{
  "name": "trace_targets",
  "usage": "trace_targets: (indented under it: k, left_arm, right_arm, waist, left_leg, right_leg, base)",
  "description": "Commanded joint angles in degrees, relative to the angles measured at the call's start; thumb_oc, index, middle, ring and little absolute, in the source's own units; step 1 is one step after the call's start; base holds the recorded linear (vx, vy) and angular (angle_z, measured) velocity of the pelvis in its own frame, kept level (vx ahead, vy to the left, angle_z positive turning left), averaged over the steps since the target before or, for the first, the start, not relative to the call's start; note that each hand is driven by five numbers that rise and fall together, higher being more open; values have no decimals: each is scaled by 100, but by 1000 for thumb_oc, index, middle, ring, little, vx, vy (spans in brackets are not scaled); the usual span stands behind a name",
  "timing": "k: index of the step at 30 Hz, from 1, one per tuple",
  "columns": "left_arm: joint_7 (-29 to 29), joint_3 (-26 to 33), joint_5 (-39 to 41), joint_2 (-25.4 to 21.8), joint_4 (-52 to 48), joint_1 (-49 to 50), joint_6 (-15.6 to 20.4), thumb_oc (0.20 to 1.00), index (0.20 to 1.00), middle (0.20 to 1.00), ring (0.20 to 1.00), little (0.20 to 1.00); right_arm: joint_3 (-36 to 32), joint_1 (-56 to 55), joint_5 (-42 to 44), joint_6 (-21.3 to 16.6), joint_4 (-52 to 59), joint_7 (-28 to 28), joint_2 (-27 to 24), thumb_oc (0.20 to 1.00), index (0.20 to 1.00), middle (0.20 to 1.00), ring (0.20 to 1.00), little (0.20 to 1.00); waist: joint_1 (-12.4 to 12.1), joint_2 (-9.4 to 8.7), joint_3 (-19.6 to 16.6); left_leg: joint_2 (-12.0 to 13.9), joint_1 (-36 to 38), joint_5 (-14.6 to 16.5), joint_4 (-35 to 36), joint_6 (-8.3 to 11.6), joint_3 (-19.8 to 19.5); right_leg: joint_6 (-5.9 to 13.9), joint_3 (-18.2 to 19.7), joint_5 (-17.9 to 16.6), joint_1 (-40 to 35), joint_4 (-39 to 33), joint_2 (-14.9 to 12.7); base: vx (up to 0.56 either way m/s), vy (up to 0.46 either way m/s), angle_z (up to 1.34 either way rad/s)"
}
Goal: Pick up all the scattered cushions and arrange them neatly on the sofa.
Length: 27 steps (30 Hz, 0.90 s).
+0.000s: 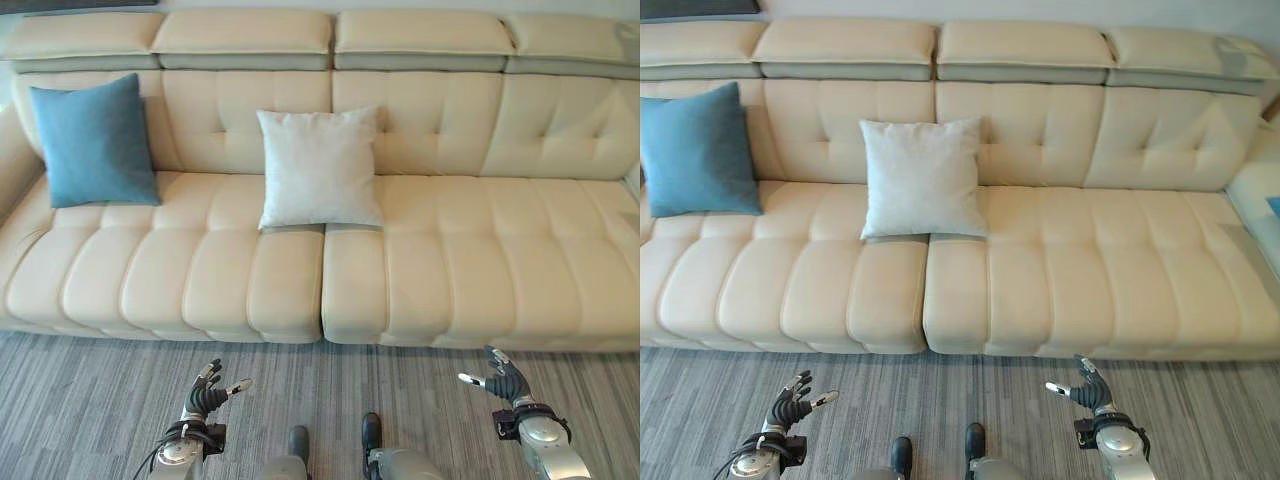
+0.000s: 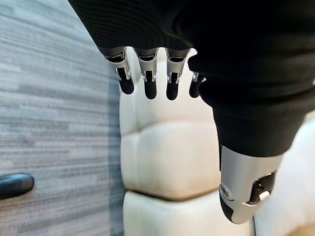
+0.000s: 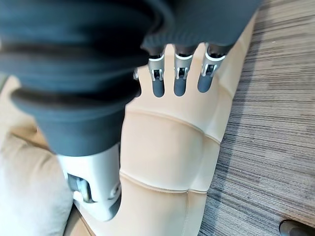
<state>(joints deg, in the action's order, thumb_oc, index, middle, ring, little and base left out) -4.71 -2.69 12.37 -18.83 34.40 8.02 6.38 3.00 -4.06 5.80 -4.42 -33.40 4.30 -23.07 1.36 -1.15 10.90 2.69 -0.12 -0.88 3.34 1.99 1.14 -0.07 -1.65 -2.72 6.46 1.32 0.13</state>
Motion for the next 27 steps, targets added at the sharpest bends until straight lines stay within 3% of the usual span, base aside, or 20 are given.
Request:
trace_targets:
  k: [1, 6, 10, 12, 17, 20, 21, 22, 25, 26, 27]
  left_arm:
    - [32, -110, -93, -209, -227, 21, 140, 1000, 1000, 1000, 1000, 1000]
    - [79, -251, -238, -259, -259, -29, 64, 1000, 1000, 1000, 1000, 1000]
    - [69, -245, -327, -303, -265, -61, 42, 1000, 1000, 1000, 1000, 1000]
    - [82, -237, -319, -375, -487, -43, 40, 1000, 1000, 1000, 1000, 1000]
    - [102, -225, -330, -411, -591, -36, -6, 1000, 1000, 1000, 1000, 1000]
    - [166, -271, -314, -322, -523, -14, -30, 1000, 1000, 1000, 1000, 1000]
    - [188, -316, -309, -292, -520, -21, -34, 1000, 1000, 1000, 1000, 1000]
    - [189, -380, -316, -256, -516, -55, -55, 1000, 1000, 1000, 1000, 1000]
    - [164, -586, -257, -132, -503, -189, -35, 1000, 1000, 1000, 1000, 1000]
    - [164, -658, -241, -122, -592, -197, -34, 1000, 1000, 1000, 1000, 1000]
    - [177, -682, -281, -118, -623, -175, -32, 1000, 1000, 1000, 1000, 1000]
  right_arm:
    - [-139, -145, 237, -141, 234, 30, 13, 1000, 1000, 1000, 1000, 1000]
    - [-137, -171, 335, -105, 163, 33, 124, 1000, 1000, 1000, 1000, 1000]
    - [-64, -21, 323, -87, 114, 77, 192, 1000, 1000, 1000, 1000, 1000]
    - [-20, 102, 277, -82, 211, 139, 223, 1000, 1000, 1000, 1000, 1000]
    - [97, 194, 215, -87, 329, 212, 268, 1000, 1000, 1000, 1000, 1000]
    - [59, 78, 240, -56, 355, 196, 260, 1000, 1000, 1000, 1000, 1000]
    - [41, 46, 259, -50, 382, 207, 225, 1000, 1000, 1000, 1000, 1000]
    - [16, -9, 279, -77, 476, 222, 181, 1000, 1000, 1000, 1000, 1000]
    - [-37, -33, 302, -51, 491, 312, 18, 1000, 1000, 1000, 1000, 1000]
    - [-39, -43, 329, -38, 652, 293, -15, 1000, 1000, 1000, 1000, 1000]
    - [-22, -49, 336, -64, 691, 278, -3, 1000, 1000, 1000, 1000, 1000]
  waist:
    - [144, -178, -319]
    - [318, -178, -284]
    - [306, -189, -213]
    - [186, -156, -158]
    - [41, -70, -201]
    - [212, -100, -244]
    - [250, -104, -223]
    - [306, -101, -176]
    - [342, -72, -2]
    - [268, -150, 38]
    - [211, -187, 48]
  left_leg:
    - [-214, -492, 378, -622, 96, 160]
    - [-252, -339, 432, -484, -9, 348]
    - [-162, -291, 499, -503, -69, 844]
    - [20, -132, 544, -460, -73, 1406]
    - [372, 188, 604, -367, 44, 2193]
    - [429, 293, 812, -777, 71, 2325]
    - [482, 255, 908, -1155, 64, 2310]
    - [706, 92, 971, -1797, 126, 2321]
    - [1012, -315, 647, -3050, 190, 1904]
    - [440, -833, 696, -3021, -32, 1328]
    - [209, -1043, 801, -2822, -85, 1103]
  right_leg:
    - [544, -138, 372, -285, -80, -303]
    - [622, 212, 244, -140, -19, -257]
    - [737, 401, 140, 85, 128, -221]
    - [779, -427, 147, 269, 351, -441]
    - [739, -2239, 443, 212, 745, -994]
    - [683, -1789, 502, 207, 640, -870]
    - [641, -1671, 534, 165, 580, -826]
    - [528, -1516, 598, 80, 549, -715]
    - [246, -1219, 800, -201, 510, -434]
    - [181, -947, 754, -283, 439, -391]
    - [208, -781, 765, -372, 398, -355]
  base:
    - [13, 67, -40]
    - [-21, 89, -38]
    - [-65, 44, -110]
    - [-34, -49, -190]
    - [58, -123, -159]
    - [164, -219, -93]
    - [193, -307, -79]
    - [201, -330, -78]
    - [206, -242, -61]
    - [237, -147, -71]
    - [296, -106, -107]
